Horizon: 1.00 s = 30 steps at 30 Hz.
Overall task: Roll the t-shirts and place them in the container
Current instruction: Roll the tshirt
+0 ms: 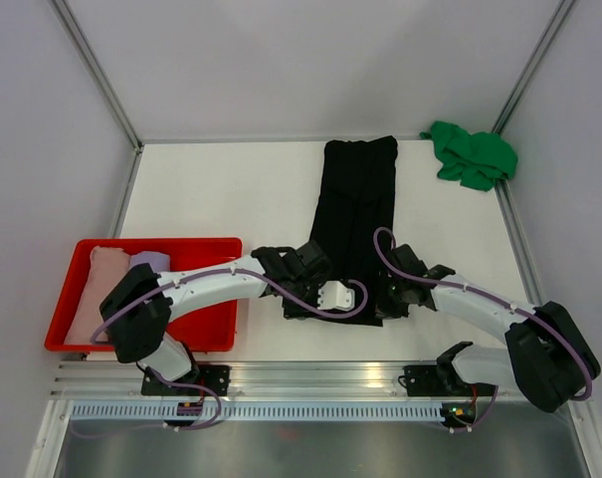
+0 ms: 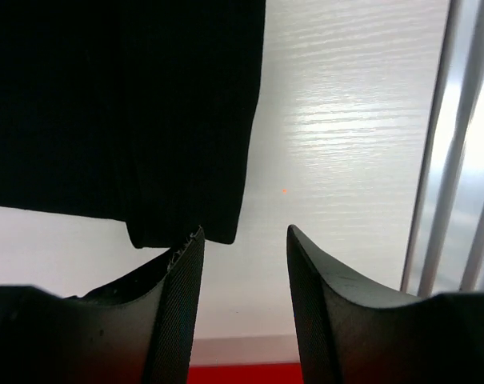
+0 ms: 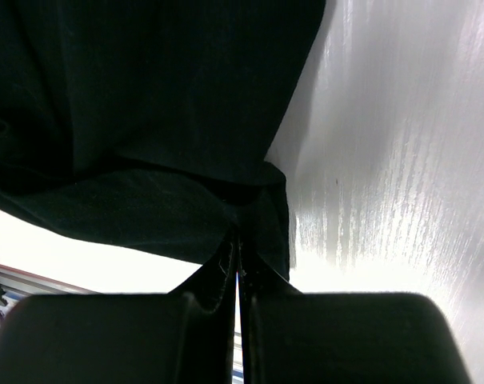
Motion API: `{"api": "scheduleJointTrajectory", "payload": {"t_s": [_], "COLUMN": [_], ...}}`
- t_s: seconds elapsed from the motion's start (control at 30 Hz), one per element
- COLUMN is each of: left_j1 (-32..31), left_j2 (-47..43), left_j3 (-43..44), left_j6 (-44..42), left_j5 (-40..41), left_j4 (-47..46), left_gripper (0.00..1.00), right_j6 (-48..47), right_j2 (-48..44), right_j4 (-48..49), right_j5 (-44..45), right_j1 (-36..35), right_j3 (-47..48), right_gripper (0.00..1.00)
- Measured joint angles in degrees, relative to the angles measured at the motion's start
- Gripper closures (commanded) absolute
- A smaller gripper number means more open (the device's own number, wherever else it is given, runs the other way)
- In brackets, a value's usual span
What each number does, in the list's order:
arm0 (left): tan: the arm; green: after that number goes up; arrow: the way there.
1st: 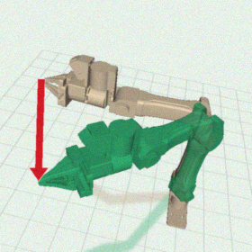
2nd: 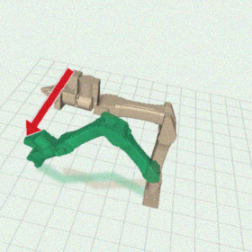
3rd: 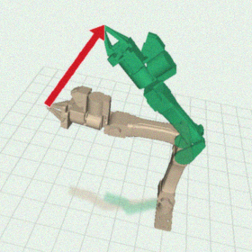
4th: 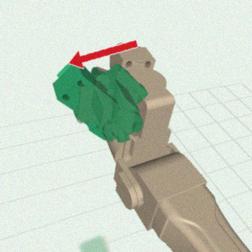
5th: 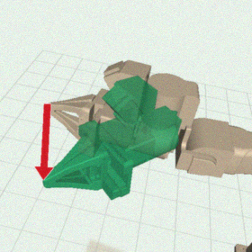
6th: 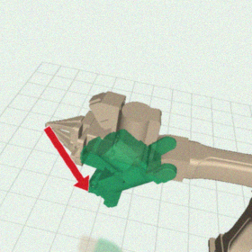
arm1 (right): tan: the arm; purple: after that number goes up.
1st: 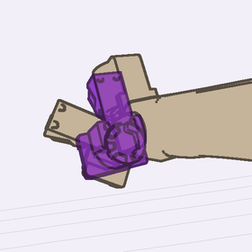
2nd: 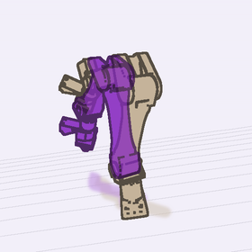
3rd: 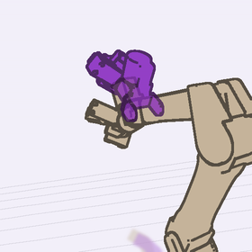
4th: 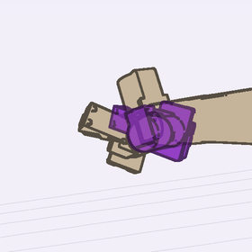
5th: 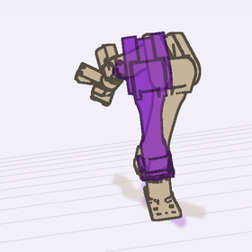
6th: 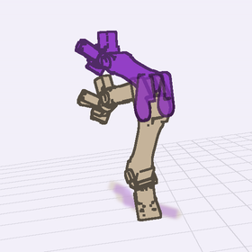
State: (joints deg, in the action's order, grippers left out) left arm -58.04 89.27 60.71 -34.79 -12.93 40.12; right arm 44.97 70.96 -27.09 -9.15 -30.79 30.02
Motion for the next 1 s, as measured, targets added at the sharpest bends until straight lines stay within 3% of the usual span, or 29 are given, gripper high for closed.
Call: {"api": "scheduleJointTrajectory", "payload": {"t_s": [0.2,0.5,0.6,0.63,0.73,1.0], "left_j1": [-0.07,-0.22,-0.22,-0.22,-0.22,0.09], "left_j2": [2.95,5.6,6.69,6.71,6.73,6.67], "left_j3": [-0.85,-4.96,-4.9,-4.9,-4.87,-4.52], "left_j6": [-2.69,-3.69,-3.65,-3.61,-3.67,-3.37], "left_j5": [3.87,3.45,4.46,4.9,5.7,4.79], "left_j4": [-2.89,-4.55,-6.01,-6.43,-7.56,-6.95], "left_gripper": [0.49,0.51,0.65,0.78,0.97,0.98], "right_j6": [-0.37,-2.01,-3.1,-3.56,-5.68,-12.7], "right_j2": [-0.24,-2.69,-3.04,-3.54,-6.27,-13.57], "right_j4": [0.22,-0.46,-0.7,-0.85,-1.81,-3.19], "right_j5": [0.07,0.46,0.44,0.44,0.5,1.95], "right_j1": [1.01,2.58,2.69,2.69,2.82,3.28], "right_j3": [0.0,-0.02,-0.02,0.02,1.14,9.79], "right_gripper": [1.0,0.99,0.96,0.95,0.87,0.63]}}
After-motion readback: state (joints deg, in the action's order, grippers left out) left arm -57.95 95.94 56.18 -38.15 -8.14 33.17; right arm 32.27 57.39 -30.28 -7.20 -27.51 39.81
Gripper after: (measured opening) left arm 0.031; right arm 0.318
